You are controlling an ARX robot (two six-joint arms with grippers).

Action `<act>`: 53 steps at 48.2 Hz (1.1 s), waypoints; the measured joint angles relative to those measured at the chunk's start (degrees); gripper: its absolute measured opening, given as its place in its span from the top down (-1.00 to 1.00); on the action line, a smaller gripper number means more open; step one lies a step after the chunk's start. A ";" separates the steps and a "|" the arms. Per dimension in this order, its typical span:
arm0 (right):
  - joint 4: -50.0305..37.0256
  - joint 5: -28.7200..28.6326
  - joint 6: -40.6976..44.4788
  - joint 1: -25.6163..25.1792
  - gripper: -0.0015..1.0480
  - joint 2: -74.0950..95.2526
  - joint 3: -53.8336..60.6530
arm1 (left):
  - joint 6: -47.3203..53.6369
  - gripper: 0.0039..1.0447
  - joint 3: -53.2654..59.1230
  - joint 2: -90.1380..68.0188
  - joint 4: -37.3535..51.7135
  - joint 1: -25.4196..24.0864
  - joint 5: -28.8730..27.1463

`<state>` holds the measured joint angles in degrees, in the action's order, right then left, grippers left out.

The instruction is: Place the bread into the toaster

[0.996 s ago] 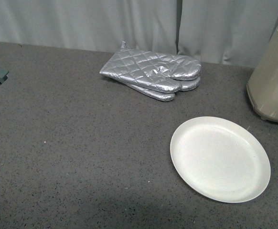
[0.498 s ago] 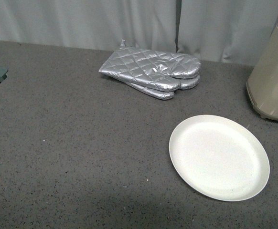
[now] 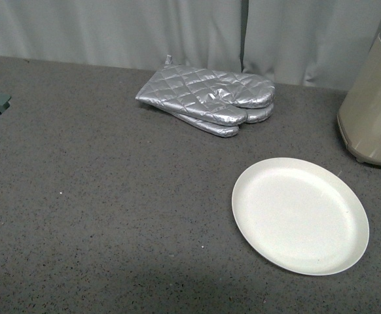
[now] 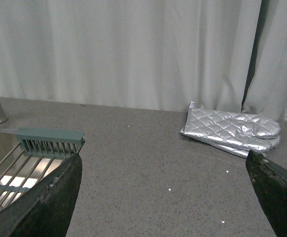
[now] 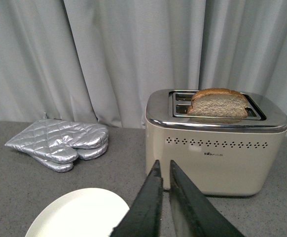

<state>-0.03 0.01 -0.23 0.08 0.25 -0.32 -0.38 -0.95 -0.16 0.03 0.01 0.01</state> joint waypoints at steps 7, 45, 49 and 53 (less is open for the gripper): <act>0.00 -0.02 0.00 0.00 0.39 0.00 0.00 | 0.00 -0.88 0.00 0.00 0.00 0.00 0.00; 0.00 -0.04 0.00 0.00 -0.82 0.00 0.00 | 0.15 -0.31 0.00 0.00 0.00 0.00 0.00; 0.00 -0.04 0.00 0.00 -0.82 0.00 0.00 | 0.13 -0.28 0.00 -0.02 0.00 0.00 0.00; 0.00 -0.04 0.00 0.00 -0.82 0.00 0.00 | 0.13 -0.24 0.00 -0.02 0.00 0.00 0.00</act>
<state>-0.03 -0.03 -0.23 0.08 0.25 -0.32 -0.25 -0.95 -0.19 0.03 0.01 0.01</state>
